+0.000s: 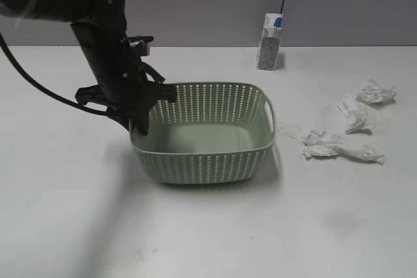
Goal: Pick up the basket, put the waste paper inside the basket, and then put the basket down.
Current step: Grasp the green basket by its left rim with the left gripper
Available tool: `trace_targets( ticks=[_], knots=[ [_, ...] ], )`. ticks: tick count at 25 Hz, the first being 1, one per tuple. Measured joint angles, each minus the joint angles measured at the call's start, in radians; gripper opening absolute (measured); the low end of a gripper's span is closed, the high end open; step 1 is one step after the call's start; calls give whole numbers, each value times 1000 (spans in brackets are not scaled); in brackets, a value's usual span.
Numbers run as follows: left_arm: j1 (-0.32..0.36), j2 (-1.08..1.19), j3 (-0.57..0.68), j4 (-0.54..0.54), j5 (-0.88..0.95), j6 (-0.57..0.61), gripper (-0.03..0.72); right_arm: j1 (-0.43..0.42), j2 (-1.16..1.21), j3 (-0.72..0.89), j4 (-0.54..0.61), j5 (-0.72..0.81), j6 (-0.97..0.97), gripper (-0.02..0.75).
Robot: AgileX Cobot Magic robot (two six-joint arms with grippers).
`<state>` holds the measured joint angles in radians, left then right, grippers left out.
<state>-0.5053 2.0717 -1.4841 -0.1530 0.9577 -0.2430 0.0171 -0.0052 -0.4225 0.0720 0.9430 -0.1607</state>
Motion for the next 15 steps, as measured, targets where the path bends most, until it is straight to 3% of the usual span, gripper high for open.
trace_targets(
  ticks=[6,15],
  knots=[
    [0,-2,0,-1,14,-4,0,0,0,0,0,0,-1,466],
    [0,-97,-76,68,73,-4,-1,0,0,0,0,0,-2,466]
  ],
)
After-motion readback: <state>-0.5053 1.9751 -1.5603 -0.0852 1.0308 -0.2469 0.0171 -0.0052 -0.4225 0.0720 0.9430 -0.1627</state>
